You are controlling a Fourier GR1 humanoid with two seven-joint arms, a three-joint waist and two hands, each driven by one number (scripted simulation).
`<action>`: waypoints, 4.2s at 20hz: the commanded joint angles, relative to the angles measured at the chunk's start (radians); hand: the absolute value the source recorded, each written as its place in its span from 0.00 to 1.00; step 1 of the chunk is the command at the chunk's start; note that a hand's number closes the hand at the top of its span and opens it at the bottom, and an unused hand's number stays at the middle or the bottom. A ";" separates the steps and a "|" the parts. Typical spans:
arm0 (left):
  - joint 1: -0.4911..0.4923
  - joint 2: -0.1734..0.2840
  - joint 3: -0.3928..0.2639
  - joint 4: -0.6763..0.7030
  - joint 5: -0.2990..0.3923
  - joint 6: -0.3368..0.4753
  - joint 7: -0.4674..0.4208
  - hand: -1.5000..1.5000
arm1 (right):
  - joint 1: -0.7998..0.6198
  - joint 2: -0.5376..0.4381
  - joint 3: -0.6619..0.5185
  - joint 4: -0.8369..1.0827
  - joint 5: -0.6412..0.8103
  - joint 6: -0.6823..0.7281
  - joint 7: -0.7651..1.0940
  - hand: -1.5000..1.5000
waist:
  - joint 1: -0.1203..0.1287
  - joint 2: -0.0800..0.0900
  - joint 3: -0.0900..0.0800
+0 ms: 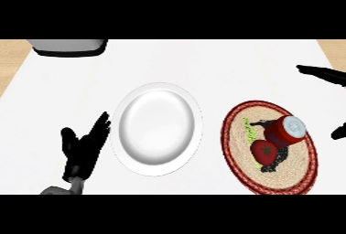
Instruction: Pick the can from the placemat and place it in the plate
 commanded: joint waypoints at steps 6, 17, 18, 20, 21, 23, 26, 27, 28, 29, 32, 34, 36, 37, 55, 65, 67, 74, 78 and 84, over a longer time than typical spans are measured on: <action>0.014 -0.018 0.046 0.016 -0.027 -0.040 -0.007 0.50 | 0.109 0.036 0.021 -0.083 0.106 0.058 -0.005 0.00 | -0.006 0.001 -0.002; 0.058 -0.021 0.116 -0.023 -0.059 -0.096 0.016 0.50 | 0.194 0.128 -0.049 -0.199 0.243 -0.001 0.085 0.00 | -0.007 0.000 -0.002; -0.004 -0.099 0.062 0.030 -0.115 -0.038 0.018 0.50 | 0.167 0.167 -0.030 -0.096 0.296 -0.061 0.029 0.00 | -0.005 0.002 -0.002; 0.075 -0.045 0.086 -0.092 -0.079 -0.078 0.060 0.50 | 0.159 0.205 -0.039 -0.210 0.293 -0.024 0.180 0.00 | -0.003 0.000 -0.002; 0.013 -0.055 0.112 -0.062 -0.085 -0.072 0.095 0.50 | 0.198 0.166 -0.063 -0.163 0.322 -0.040 0.083 0.00 | -0.006 0.001 -0.002; 0.015 -0.143 0.061 0.038 -0.146 -0.035 0.007 0.50 | 0.190 0.180 -0.069 -0.185 0.326 -0.016 0.110 0.00 | -0.008 0.001 -0.002; 0.009 -0.108 0.111 0.008 -0.146 -0.084 0.037 0.50 | 0.158 0.237 -0.088 -0.127 0.393 -0.018 0.098 0.00 | -0.004 0.001 -0.002; -0.028 -0.092 0.143 0.065 -0.108 -0.119 0.032 0.50 | 0.079 0.266 -0.063 0.018 0.419 -0.056 0.052 0.00 | 0.002 0.004 -0.002; 0.063 -0.103 0.102 -0.097 -0.148 -0.054 0.094 0.50 | 0.169 0.183 -0.106 -0.126 0.386 0.023 0.037 0.00 | -0.004 0.000 -0.002; 0.077 -0.108 0.109 -0.030 -0.145 -0.086 0.028 0.50 | 0.226 0.237 -0.068 -0.167 0.427 -0.044 0.092 0.00 | -0.007 0.000 -0.002; 0.048 -0.100 0.152 0.007 -0.129 -0.139 0.024 0.50 | 0.110 0.274 -0.081 0.009 0.486 -0.054 0.008 0.00 | -0.001 0.002 -0.002; 0.023 -0.094 0.162 -0.039 -0.142 -0.128 0.082 0.50 | 0.151 0.278 -0.080 -0.134 0.486 0.026 0.106 0.00 | -0.006 0.000 -0.002; 0.023 -0.118 0.149 0.007 -0.141 -0.117 0.057 0.50 | 0.158 0.249 -0.012 -0.003 0.573 -0.115 -0.061 1.00 | -0.001 0.004 -0.002; 0.016 -0.129 0.145 0.004 -0.157 -0.112 0.044 0.50 | 0.146 0.255 -0.017 -0.023 0.587 -0.117 -0.056 1.00 | -0.003 0.002 -0.002; 0.060 -0.136 0.169 -0.020 -0.178 -0.122 0.070 0.50 | 0.151 0.815 -0.072 -0.112 0.657 -0.368 0.465 1.00 | -0.016 -0.036 -0.010; 0.050 -0.138 0.158 -0.008 -0.177 -0.134 0.087 0.50 | 0.114 0.879 0.017 -0.283 0.648 -0.731 0.864 1.00 | 0.022 -0.048 -0.003; 0.049 -0.130 0.157 -0.010 -0.176 -0.146 0.083 0.50 | 0.125 0.880 0.038 -0.305 0.630 -0.818 0.951 1.00 | 0.037 -0.039 -0.001; 0.013 -0.139 0.146 -0.018 -0.177 -0.154 0.088 0.50 | 0.123 0.881 0.167 -0.390 0.639 -1.120 1.267 1.00 | 0.059 -0.026 -0.002; 0.007 -0.158 0.131 -0.004 -0.188 -0.142 0.094 0.50 | 0.122 0.881 0.255 -0.380 0.754 -1.276 1.435 1.00 | 0.045 -0.017 -0.007; 0.025 -0.143 0.150 -0.003 -0.182 -0.145 0.083 0.50 | 0.112 0.881 0.298 -0.328 0.998 -1.378 1.692 1.00 | 0.025 -0.014 -0.007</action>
